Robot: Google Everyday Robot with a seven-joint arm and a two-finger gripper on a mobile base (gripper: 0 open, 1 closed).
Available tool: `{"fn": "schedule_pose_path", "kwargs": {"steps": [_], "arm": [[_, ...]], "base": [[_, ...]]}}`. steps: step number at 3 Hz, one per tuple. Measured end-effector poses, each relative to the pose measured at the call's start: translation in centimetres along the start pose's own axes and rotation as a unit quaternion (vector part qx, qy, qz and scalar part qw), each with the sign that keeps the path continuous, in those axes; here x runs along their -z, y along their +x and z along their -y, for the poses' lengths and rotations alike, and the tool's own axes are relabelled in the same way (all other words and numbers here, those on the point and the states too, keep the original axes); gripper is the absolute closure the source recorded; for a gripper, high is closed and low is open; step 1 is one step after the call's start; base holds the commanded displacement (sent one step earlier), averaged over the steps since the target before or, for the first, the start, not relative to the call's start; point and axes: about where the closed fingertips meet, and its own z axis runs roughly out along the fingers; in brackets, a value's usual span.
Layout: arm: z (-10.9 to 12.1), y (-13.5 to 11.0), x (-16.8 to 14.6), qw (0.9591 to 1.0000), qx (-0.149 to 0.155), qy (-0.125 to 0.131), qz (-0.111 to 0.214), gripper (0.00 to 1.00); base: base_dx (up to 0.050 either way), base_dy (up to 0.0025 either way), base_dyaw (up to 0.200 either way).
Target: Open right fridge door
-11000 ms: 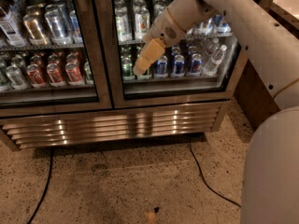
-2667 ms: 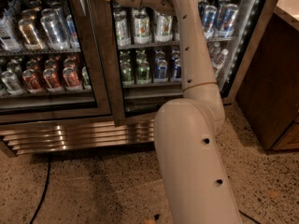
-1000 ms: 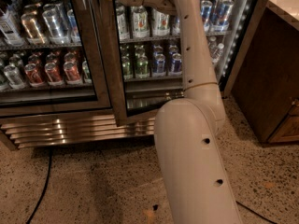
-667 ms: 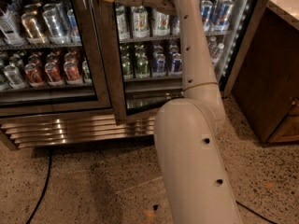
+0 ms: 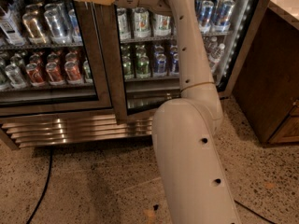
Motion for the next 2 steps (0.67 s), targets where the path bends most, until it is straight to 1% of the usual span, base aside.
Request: {"fn": "schedule_pose_path", "kwargs": {"steps": [1, 2], "arm": [[0.0, 0.0, 0.0, 1.0, 0.0, 0.0, 0.0, 0.56], [0.0, 0.0, -0.01, 1.0, 0.0, 0.0, 0.0, 0.45]], "base": [[0.0, 0.0, 0.0], [0.0, 0.0, 0.0]]}}
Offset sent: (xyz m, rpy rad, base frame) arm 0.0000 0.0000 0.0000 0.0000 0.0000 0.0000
